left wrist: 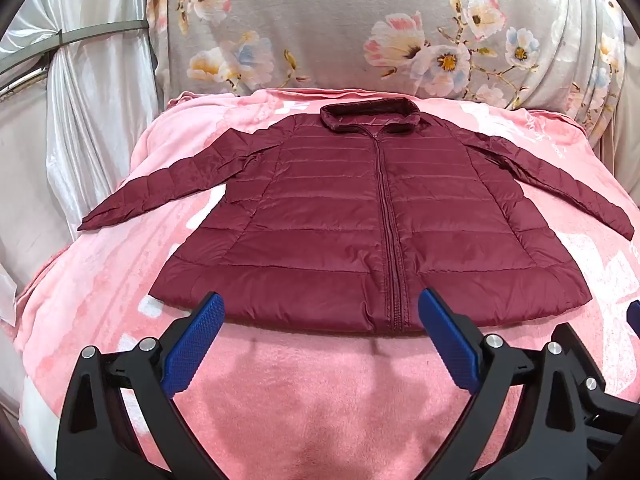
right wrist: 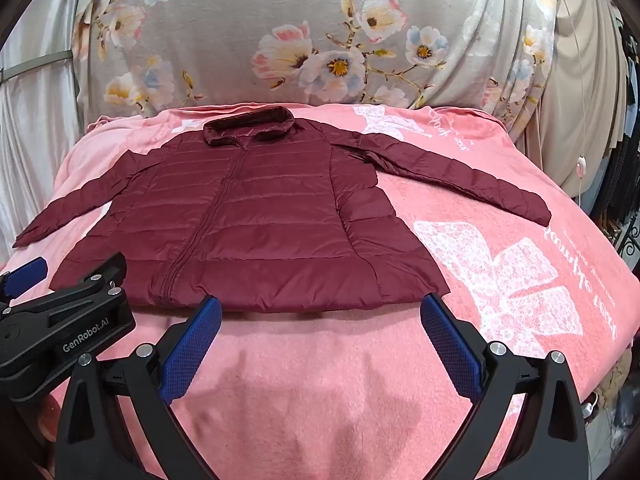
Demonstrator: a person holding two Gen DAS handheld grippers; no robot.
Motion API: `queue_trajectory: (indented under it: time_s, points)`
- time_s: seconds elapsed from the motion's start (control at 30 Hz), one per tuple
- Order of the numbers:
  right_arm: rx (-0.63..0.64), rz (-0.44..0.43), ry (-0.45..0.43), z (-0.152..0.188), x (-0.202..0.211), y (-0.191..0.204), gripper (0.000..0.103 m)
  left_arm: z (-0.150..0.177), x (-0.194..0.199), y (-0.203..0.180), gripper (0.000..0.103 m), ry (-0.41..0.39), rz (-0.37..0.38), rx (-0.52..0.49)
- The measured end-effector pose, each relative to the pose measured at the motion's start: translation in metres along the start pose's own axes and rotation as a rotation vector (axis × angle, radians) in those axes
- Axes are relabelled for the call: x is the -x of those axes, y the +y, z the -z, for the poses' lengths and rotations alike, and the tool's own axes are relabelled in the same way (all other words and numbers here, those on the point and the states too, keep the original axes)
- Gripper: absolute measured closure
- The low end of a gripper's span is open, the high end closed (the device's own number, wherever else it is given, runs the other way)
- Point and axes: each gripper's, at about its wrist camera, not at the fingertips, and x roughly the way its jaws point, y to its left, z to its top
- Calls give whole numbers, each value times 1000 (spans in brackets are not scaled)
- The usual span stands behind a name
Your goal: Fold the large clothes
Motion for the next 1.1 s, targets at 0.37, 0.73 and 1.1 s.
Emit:
queue_trajectory:
  time_s: [0.37,0.73,1.1]
  points:
    - [0,0,-3,1,-1,1,5,-3,8,5,8,3,0,1]
    - [1,1,0,3,-5,2,5,2,-3,7,8,11,1,4]
    - [0,1,4,-3,0,1,5,2,-4,8,8,12,2,5]
